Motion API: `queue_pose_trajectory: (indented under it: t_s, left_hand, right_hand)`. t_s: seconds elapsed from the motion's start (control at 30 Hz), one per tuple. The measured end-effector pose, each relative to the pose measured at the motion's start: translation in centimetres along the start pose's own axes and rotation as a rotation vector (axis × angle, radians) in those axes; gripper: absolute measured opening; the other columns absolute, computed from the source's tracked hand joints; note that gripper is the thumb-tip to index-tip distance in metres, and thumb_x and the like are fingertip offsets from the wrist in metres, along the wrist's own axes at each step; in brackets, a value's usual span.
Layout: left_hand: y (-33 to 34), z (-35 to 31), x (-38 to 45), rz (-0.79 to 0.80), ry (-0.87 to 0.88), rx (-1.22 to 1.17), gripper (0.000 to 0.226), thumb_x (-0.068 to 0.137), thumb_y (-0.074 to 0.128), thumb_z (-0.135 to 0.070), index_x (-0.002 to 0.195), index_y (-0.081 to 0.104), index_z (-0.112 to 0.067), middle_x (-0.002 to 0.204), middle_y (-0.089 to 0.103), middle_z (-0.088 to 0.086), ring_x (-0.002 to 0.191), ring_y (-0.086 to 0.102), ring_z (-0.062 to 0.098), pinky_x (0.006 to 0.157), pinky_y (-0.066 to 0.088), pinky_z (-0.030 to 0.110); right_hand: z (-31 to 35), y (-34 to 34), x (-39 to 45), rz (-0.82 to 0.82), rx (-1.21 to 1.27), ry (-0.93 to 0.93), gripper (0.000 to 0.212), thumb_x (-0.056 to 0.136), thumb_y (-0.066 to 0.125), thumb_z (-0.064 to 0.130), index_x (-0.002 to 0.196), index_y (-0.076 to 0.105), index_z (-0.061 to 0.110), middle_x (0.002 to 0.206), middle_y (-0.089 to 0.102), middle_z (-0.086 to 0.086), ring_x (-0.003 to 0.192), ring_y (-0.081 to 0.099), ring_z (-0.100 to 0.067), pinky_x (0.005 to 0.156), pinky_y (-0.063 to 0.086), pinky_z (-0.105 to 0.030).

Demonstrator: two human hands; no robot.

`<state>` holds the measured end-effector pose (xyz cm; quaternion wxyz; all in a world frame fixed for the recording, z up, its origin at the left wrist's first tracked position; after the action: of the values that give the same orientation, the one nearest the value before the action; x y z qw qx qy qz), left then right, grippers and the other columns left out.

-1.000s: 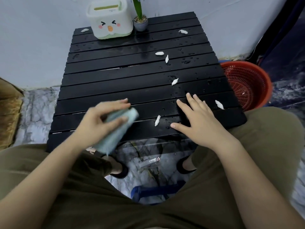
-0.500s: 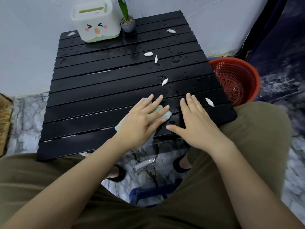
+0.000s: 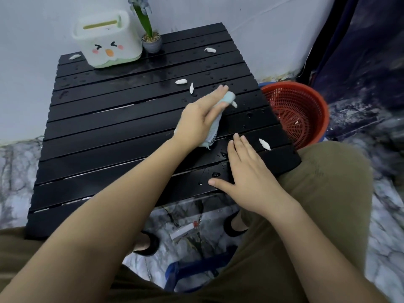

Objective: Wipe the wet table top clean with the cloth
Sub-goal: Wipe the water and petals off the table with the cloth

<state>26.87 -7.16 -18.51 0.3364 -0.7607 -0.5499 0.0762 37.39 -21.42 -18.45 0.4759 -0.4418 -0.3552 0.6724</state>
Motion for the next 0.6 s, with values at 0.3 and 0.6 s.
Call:
queue_pose_trajectory:
  t_s: [0.3,0.6]
  left_hand:
    - [-8.6,-1.3,-7.3,0.065,0.180,0.181,0.042,0.103,0.057,-0.028,0.143,0.055,-0.016,0.152,0.049,0.001,0.144,0.043,0.014,0.120,0.036,0.037]
    - [-5.7,2.4,-11.8,0.173,-0.112,0.445,0.078,0.089,0.038,-0.074,0.157,0.029,-0.037,0.169,0.013,0.005,0.156,0.009,0.029,0.126,0.009,0.044]
  right_hand:
    - [0.2,-0.1,-0.2,0.005,0.000,0.002,0.102,0.090,0.043,0.069,0.157,-0.001,0.005,0.165,-0.012,-0.011,0.152,-0.015,-0.020,0.121,-0.002,-0.033]
    - [-0.2,-0.1,-1.5,-0.021,-0.006,0.018,0.097,0.091,0.046,0.067,0.158,0.006,0.008,0.166,-0.005,-0.009,0.153,-0.009,-0.019,0.123,0.003,-0.035]
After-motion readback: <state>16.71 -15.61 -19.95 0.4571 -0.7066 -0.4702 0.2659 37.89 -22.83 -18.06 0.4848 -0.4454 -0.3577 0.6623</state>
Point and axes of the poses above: each hand's wrist, its own x-axis towards the middle knuckle, its own y-axis out of the palm, z = x × y, the point moved 5 cm from there along x, towards the middle knuckle
